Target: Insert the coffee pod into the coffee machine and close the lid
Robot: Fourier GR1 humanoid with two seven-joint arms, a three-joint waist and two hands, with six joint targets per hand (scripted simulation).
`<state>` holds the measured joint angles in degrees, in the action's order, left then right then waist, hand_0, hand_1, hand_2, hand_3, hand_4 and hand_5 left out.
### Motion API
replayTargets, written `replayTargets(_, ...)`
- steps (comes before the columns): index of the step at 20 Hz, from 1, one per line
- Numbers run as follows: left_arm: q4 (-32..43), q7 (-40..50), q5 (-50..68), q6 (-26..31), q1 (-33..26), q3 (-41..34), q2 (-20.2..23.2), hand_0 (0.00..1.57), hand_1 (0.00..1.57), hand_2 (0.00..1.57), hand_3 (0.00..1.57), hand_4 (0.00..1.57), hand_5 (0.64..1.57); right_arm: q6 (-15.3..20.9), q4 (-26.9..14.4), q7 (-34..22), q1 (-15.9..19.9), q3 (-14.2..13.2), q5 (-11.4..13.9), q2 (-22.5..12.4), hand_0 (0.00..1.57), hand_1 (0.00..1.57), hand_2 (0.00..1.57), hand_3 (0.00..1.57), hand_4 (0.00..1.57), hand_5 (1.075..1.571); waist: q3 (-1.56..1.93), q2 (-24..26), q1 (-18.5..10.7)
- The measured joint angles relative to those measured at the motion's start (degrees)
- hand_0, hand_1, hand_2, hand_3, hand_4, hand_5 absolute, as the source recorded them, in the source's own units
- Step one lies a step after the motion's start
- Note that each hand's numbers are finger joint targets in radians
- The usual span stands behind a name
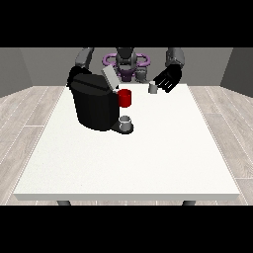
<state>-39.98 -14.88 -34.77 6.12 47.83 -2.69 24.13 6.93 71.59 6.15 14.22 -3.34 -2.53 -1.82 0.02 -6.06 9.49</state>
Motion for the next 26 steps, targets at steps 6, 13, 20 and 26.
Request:
replayTargets(6,0.4,3.2,-0.2,0.3,6.0,-1.9,1.2,1.25,1.25,1.29,1.24,0.51,1.571,0.4,2.2,-0.5,1.8,1.6,0.7,0.6,0.00,0.00,0.00,0.00,0.51,1.571,-0.01,-1.7,3.0)
replayTargets(13,2.1,7.0,0.8,1.7,12.5,-4.7,2.7,1.26,1.26,1.32,1.26,0.49,1.571,0.9,5.2,-3.2,3.0,3.0,1.4,0.7,0.00,0.00,0.00,0.00,0.50,1.571,-0.01,-3.5,6.5)
replayTargets(20,2.6,7.5,0.1,1.8,16.5,-5.1,3.8,1.26,1.26,1.30,1.24,0.49,1.571,1.5,6.4,-2.8,3.9,2.9,2.2,0.2,0.00,0.00,0.00,0.00,0.48,1.571,-0.01,-6.5,7.8)
replayTargets(26,3.0,7.9,-0.8,1.5,17.8,-4.7,2.9,1.29,1.29,1.32,1.22,0.50,1.571,1.5,6.8,-3.7,5.1,1.5,1.6,-0.8,0.00,0.00,0.00,0.00,0.52,1.571,-0.01,-7.5,8.0)
